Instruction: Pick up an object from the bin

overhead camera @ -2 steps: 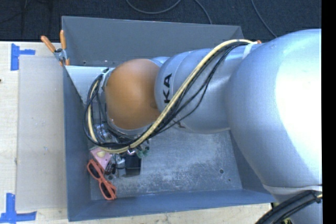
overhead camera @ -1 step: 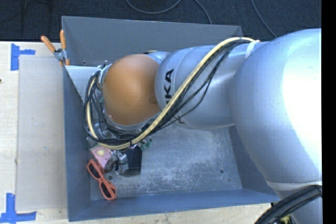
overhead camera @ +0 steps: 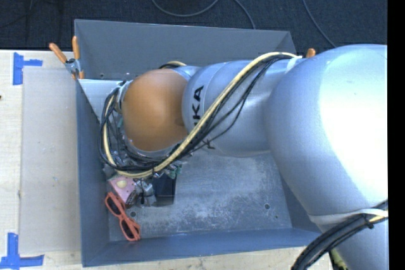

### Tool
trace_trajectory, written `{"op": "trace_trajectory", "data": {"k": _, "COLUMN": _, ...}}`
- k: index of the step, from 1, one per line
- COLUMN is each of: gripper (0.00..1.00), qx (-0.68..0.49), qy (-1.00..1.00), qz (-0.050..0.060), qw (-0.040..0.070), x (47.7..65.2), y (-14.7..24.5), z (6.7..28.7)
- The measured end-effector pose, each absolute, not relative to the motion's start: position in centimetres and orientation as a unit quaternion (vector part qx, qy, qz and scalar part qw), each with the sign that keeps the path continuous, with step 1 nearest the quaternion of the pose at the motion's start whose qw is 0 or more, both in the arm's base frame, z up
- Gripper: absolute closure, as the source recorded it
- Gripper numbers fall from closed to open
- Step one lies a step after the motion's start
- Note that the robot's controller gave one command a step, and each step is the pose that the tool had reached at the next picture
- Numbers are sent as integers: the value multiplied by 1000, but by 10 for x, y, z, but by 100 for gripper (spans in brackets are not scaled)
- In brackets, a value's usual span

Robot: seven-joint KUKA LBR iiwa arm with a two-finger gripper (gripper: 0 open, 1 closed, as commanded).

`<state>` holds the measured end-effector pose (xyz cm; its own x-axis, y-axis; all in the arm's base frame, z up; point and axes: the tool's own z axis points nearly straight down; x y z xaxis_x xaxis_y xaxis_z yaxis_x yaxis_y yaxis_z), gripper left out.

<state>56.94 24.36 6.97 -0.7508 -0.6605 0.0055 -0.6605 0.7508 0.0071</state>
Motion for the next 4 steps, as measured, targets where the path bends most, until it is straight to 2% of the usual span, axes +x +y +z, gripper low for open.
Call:
{"op": "trace_trajectory", "data": {"k": 1, "gripper": 100, "qx": 390, "qy": -921, "qz": -1, "qw": 3, "x": 573, "y": 246, "z": 69}}
{"op": "trace_trajectory", "data": {"k": 3, "gripper": 100, "qx": 390, "qy": -921, "qz": -2, "qw": 4, "x": 572, "y": 245, "z": 72}}
{"op": "trace_trajectory", "data": {"k": 4, "gripper": 100, "qx": 390, "qy": -921, "qz": -2, "qw": 8, "x": 570, "y": 245, "z": 90}}
